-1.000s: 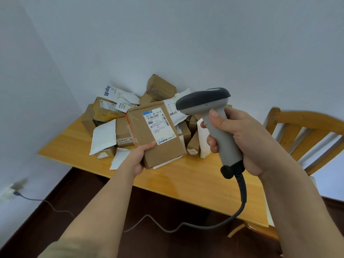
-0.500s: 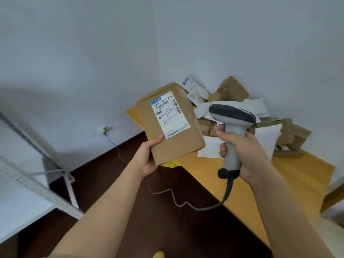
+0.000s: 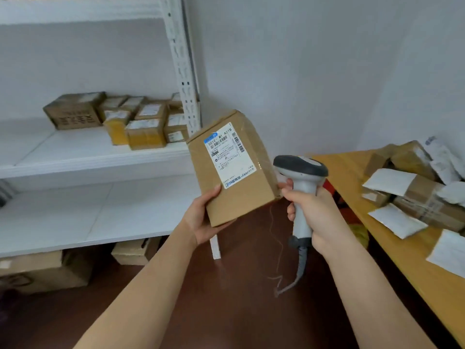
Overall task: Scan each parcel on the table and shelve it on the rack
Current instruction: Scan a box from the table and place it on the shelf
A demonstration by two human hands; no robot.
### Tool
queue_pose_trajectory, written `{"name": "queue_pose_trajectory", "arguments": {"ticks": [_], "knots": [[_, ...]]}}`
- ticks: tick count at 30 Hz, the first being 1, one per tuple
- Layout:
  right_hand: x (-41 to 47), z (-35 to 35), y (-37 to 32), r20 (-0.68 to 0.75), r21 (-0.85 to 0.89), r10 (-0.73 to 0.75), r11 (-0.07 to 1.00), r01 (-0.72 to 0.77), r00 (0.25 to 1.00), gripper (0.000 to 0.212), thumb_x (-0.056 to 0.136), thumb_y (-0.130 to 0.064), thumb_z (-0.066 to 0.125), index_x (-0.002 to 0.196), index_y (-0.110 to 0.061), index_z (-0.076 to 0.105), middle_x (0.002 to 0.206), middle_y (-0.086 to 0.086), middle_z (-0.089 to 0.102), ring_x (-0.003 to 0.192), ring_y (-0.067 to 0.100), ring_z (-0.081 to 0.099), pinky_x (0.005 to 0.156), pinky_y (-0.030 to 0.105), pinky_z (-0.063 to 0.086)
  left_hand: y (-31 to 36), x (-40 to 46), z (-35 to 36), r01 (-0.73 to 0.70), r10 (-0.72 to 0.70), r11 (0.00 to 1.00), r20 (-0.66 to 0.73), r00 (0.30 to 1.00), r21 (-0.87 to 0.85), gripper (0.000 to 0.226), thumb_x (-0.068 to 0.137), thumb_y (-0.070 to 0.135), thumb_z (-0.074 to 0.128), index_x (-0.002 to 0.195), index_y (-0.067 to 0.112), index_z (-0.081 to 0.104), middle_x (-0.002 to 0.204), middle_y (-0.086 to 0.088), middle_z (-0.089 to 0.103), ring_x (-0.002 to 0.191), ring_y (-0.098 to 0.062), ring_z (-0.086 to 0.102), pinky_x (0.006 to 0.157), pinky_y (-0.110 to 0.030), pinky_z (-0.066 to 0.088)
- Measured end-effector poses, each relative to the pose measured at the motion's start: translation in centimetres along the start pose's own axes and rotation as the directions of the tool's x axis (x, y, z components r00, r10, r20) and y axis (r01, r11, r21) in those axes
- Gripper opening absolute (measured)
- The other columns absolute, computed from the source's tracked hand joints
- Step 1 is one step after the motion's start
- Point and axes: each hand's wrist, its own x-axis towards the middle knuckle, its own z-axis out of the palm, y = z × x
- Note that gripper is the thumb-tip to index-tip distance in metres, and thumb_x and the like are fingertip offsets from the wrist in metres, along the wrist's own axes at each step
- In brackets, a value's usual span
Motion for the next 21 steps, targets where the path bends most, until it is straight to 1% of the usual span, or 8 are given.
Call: {"name": "queue_pose_trajectory", "arguments": {"ticks": [3, 5, 7, 9, 15, 16, 19, 21], "knots": [[0.5, 10.5, 1.9, 0.125, -0.005, 0.031, 1.000, -0.031, 0.992, 0.015, 0.089, -0.006, 0.068, 0.102, -0.013, 0.067, 0.093, 0.013, 0.069, 0.053, 0.009, 0.052, 0.055, 0.026, 0.047, 5.7, -2.6, -8.9, -0.065, 0.067, 0.998, -0.124, 0.990, 0.022, 0.029, 0.077, 0.034, 0.070, 0.104, 0.024, 0.070, 0.098, -0.005, 0.073, 0.094, -0.026, 0.065, 0.107, -0.051, 0.039], [0.3, 17.2, 3.4, 0.224, -0.037, 0.078, 0.997, -0.071, 0.972, 0.017, 0.088, -0.008, 0.069, 0.105, -0.012, 0.067, 0.085, 0.010, 0.065, 0.054, 0.009, 0.052, 0.057, 0.027, 0.048, 9.5, -4.2, -15.3, -0.104, 0.102, 0.995, -0.215, 0.971, 0.004, 0.031, 0.076, 0.036, 0.074, 0.104, 0.024, 0.072, 0.105, -0.008, 0.072, 0.099, -0.029, 0.063, 0.104, -0.052, 0.042], [0.0, 22.8, 4.6, 0.287, -0.076, 0.127, 0.991, -0.110, 0.949, 0.022, 0.088, -0.011, 0.071, 0.109, -0.012, 0.066, 0.077, 0.005, 0.062, 0.053, 0.008, 0.053, 0.057, 0.027, 0.049, 12.6, -5.5, -20.5, -0.136, 0.124, 0.991, -0.294, 0.948, -0.020, 0.044, 0.073, 0.039, 0.078, 0.114, 0.024, 0.070, 0.114, -0.009, 0.069, 0.106, -0.031, 0.061, 0.102, -0.053, 0.044], [0.1, 27.1, 5.5, 0.319, -0.088, 0.154, 0.987, -0.133, 0.935, 0.021, 0.088, -0.012, 0.071, 0.108, -0.014, 0.066, 0.077, 0.003, 0.063, 0.052, 0.008, 0.053, 0.057, 0.028, 0.048, 15.1, -6.3, -24.1, -0.175, 0.153, 0.984, -0.340, 0.928, -0.035, 0.050, 0.075, 0.040, 0.075, 0.121, 0.023, 0.066, 0.112, -0.009, 0.070, 0.104, -0.030, 0.062, 0.104, -0.049, 0.042], [3.7, 36.5, 6.7, 0.337, -0.147, 0.163, 0.982, -0.119, 0.927, 0.021, 0.089, -0.016, 0.071, 0.109, -0.019, 0.067, 0.082, 0.004, 0.064, 0.055, 0.008, 0.054, 0.059, 0.028, 0.049, 20.5, -5.3, -31.1, -0.301, 0.200, 0.944, -0.492, 0.847, -0.133, 0.051, 0.078, 0.042, 0.072, 0.124, 0.023, 0.062, 0.110, -0.008, 0.068, 0.092, -0.028, 0.061, 0.076, -0.036, 0.045], [4.7, 37.8, 6.8, 0.340, -0.155, 0.158, 0.982, -0.110, 0.927, 0.021, 0.089, -0.015, 0.071, 0.109, -0.019, 0.066, 0.083, 0.005, 0.065, 0.055, 0.008, 0.054, 0.058, 0.027, 0.049, 21.2, -4.8, -32.1, -0.309, 0.190, 0.939, -0.523, 0.831, -0.150, 0.054, 0.078, 0.044, 0.072, 0.126, 0.023, 0.061, 0.114, -0.009, 0.068, 0.093, -0.029, 0.062, 0.077, -0.035, 0.048], [8.1, 42.5, 7.1, 0.359, -0.159, 0.150, 0.982, -0.098, 0.921, 0.022, 0.088, -0.014, 0.071, 0.109, -0.016, 0.065, 0.081, 0.006, 0.063, 0.054, 0.009, 0.054, 0.058, 0.028, 0.048, 24.2, -2.8, -34.7, -0.320, 0.167, 0.933, -0.592, 0.789, -0.164, 0.057, 0.077, 0.047, 0.074, 0.126, 0.023, 0.061, 0.123, -0.009, 0.066, 0.104, -0.029, 0.063, 0.098, -0.042, 0.048], [10.5, 45.7, 7.3, 0.377, -0.144, 0.150, 0.984, -0.103, 0.914, 0.022, 0.088, -0.013, 0.071, 0.110, -0.015, 0.065, 0.080, 0.004, 0.062, 0.055, 0.011, 0.053, 0.057, 0.028, 0.047, 27.1, -1.2, -36.4, -0.343, 0.182, 0.927, -0.617, 0.766, -0.152, 0.053, 0.078, 0.049, 0.073, 0.123, 0.024, 0.060, 0.123, -0.009, 0.066, 0.111, -0.027, 0.062, 0.101, -0.045, 0.047]]}}
